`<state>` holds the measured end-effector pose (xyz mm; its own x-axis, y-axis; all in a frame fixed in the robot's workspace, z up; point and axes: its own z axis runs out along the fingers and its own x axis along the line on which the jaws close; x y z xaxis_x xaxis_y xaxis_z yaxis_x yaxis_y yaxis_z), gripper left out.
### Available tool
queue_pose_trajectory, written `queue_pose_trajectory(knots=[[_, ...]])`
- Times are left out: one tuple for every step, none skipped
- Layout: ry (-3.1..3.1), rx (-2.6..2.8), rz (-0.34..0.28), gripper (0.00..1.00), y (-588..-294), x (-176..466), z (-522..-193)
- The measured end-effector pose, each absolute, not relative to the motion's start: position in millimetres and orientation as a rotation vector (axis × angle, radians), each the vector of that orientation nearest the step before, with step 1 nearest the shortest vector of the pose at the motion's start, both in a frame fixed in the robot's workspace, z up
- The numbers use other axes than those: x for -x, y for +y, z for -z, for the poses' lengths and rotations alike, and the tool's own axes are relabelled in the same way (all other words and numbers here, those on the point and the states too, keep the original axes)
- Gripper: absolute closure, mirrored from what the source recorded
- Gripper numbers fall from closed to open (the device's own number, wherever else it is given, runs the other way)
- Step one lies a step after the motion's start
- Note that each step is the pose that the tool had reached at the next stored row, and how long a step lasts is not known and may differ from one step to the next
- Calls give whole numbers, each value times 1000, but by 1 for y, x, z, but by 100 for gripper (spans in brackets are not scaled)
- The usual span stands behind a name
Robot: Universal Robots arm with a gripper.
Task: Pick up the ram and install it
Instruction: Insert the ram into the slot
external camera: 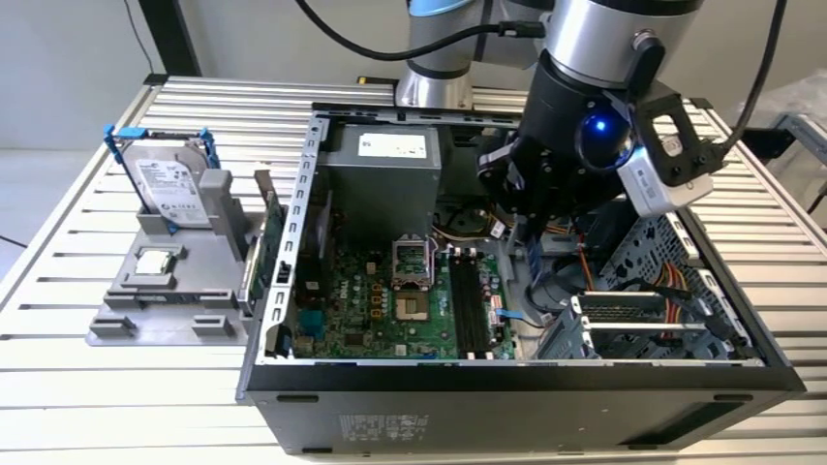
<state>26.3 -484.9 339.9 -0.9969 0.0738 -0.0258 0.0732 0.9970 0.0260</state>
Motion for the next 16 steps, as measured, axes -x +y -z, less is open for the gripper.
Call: queue_pose_trajectory(knots=[[3112,-114,-39,100,-485,-26,-338],[3113,-114,-39,100,-485,-26,-336],[3112,-114,-39,100,-485,-26,-335],[3113,-114,-39,100,-485,-26,-334],[3112,-114,-39,100,-485,-26,-333],[3113,-113,-39,100,-485,-26,-332],[3113,-113,-39,100,-485,-26,-331],[3113,-113,-39,100,-485,-26,-330],[3113,-112,-39,100,-485,-26,-328],[3113,-112,-39,100,-485,-26,-327],[3113,-112,-39,100,-485,-26,-325],[3113,-112,-39,100,-485,-26,-324],[3113,-112,-39,100,-485,-26,-322],[3113,-111,-39,100,-485,-26,-321],[3113,-111,-39,100,-485,-26,-319],[3113,-111,-39,100,-485,-26,-318]])
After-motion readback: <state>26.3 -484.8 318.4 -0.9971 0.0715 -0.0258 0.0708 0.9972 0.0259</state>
